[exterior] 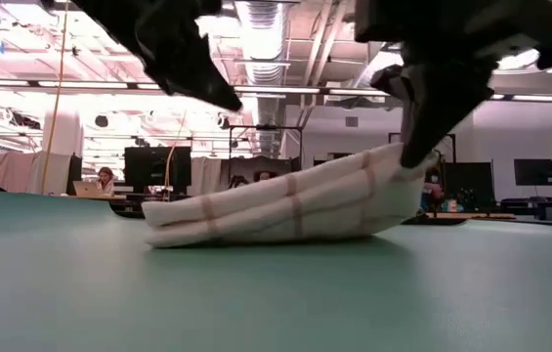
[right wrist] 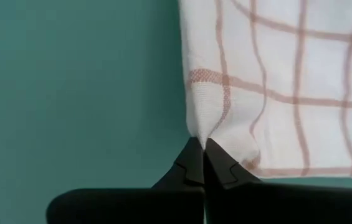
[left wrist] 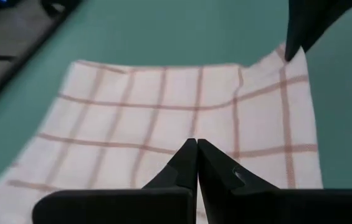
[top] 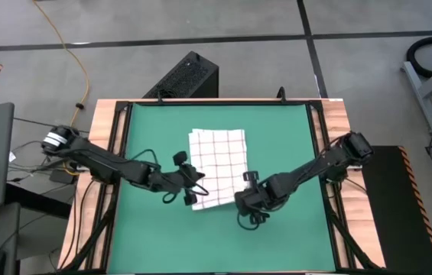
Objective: Roll towel into tight, uniform cylinder
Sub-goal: Roll the white towel
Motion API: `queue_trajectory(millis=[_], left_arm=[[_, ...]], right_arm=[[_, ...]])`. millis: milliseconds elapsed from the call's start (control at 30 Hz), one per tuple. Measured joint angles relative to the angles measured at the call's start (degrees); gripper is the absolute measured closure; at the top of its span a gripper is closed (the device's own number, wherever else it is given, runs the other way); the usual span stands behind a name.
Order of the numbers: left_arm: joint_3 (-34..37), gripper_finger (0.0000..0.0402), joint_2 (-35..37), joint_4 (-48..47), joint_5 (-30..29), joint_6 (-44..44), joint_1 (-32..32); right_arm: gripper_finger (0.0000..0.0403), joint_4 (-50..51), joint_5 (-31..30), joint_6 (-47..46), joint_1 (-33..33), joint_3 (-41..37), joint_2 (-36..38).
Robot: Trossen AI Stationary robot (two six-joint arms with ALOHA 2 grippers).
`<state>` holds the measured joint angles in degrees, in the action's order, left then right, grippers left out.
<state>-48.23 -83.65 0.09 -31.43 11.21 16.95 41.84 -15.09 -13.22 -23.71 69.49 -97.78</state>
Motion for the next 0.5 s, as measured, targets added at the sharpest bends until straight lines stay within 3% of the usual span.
queue_trajectory(millis=[233, 500], left_arm=[[0.0, 0.0401, -8.9, 11.3, 8.9, 1.1, 0.4], [0.0, 0.0401, -13.8, 12.5, 9.1, 3.1, 2.4]], right_arm=[[0.0396, -3.0, 0.8, -2.1, 0.7, -4.1, -0.1], [0.0371, -3.8, 3.0, -2.0, 0.2, -4.8, -0.1]])
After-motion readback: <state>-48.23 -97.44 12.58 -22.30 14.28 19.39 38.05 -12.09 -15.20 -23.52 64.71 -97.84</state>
